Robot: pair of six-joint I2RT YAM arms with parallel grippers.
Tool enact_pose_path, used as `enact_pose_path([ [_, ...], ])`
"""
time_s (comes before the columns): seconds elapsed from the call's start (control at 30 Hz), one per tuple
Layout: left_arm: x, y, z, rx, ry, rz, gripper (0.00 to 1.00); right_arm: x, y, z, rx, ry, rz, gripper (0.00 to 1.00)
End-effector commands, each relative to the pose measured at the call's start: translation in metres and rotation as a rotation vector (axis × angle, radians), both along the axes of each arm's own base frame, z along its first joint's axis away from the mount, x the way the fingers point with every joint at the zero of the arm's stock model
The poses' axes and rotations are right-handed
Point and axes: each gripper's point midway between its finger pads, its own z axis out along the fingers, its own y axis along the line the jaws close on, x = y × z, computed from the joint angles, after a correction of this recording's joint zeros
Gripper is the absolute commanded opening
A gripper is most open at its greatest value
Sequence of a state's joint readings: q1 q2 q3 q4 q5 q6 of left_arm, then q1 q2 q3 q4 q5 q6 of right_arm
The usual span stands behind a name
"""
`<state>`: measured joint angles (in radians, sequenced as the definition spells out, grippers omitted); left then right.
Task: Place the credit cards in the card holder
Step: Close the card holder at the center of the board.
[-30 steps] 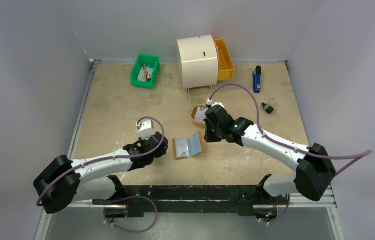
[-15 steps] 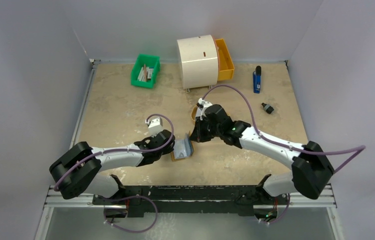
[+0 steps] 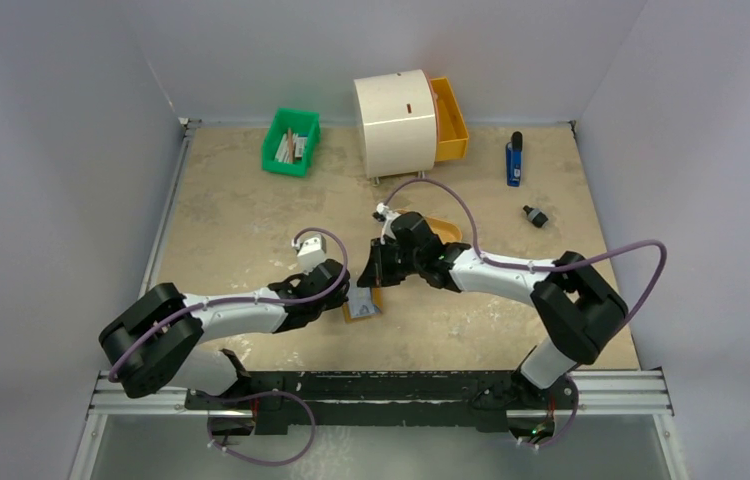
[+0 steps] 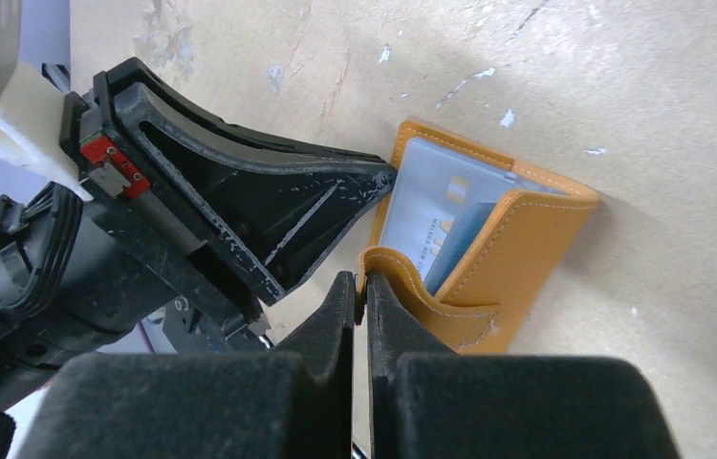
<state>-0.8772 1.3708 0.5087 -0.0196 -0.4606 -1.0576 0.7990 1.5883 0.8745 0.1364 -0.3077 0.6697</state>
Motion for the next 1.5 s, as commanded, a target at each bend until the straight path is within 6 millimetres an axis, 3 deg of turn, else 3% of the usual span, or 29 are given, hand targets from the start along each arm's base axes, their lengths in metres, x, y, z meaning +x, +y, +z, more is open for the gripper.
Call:
enact_pose_path([
  [0.0, -0.006, 0.008, -0.005, 0.020, 0.018, 0.002, 0.06, -0.005, 0.018, 0.002, 0.047, -0.013, 0.044, 0.00],
  [0.13, -0.006, 0.023, 0.005, 0.025, -0.007, 0.055, 0.09, -0.009, 0.026, -0.006, -0.025, -0.040, 0.071, 0.00],
  [0.43, -0.006, 0.055, 0.041, 0.029, -0.077, 0.144, 0.35, -0.003, 0.031, -0.021, -0.071, -0.029, 0.064, 0.00],
  [0.67, -0.005, 0.060, 0.062, -0.006, -0.128, 0.162, 0.38, -0.009, 0.042, -0.030, -0.082, -0.012, 0.109, 0.00],
  [0.7, -0.005, 0.060, 0.063, -0.007, -0.131, 0.163, 0.38, -0.010, 0.044, -0.028, -0.080, -0.017, 0.116, 0.03],
  [0.8, -0.002, 0.058, 0.068, -0.014, -0.139, 0.164, 0.39, -0.010, 0.048, -0.021, -0.078, -0.031, 0.130, 0.29],
  [0.87, -0.001, 0.058, 0.072, -0.014, -0.147, 0.170, 0.39, -0.010, 0.048, -0.015, -0.080, -0.041, 0.132, 0.41],
  [1.03, -0.001, 0.068, 0.082, -0.016, -0.171, 0.210, 0.41, -0.006, 0.045, 0.021, -0.068, -0.096, 0.122, 0.59],
  [1.2, -0.003, 0.079, 0.094, -0.022, -0.204, 0.243, 0.46, -0.006, 0.026, 0.071, -0.079, -0.170, 0.096, 0.69],
  [1.3, -0.003, 0.082, 0.099, -0.021, -0.216, 0.247, 0.48, -0.016, 0.006, 0.093, -0.108, -0.185, 0.092, 0.73],
  [1.37, -0.002, 0.081, 0.101, -0.021, -0.220, 0.241, 0.48, -0.011, -0.016, 0.096, -0.168, -0.218, 0.026, 0.73],
  [1.47, 0.001, 0.074, 0.105, -0.035, -0.224, 0.219, 0.48, -0.007, -0.055, 0.075, -0.278, -0.201, -0.069, 0.65],
])
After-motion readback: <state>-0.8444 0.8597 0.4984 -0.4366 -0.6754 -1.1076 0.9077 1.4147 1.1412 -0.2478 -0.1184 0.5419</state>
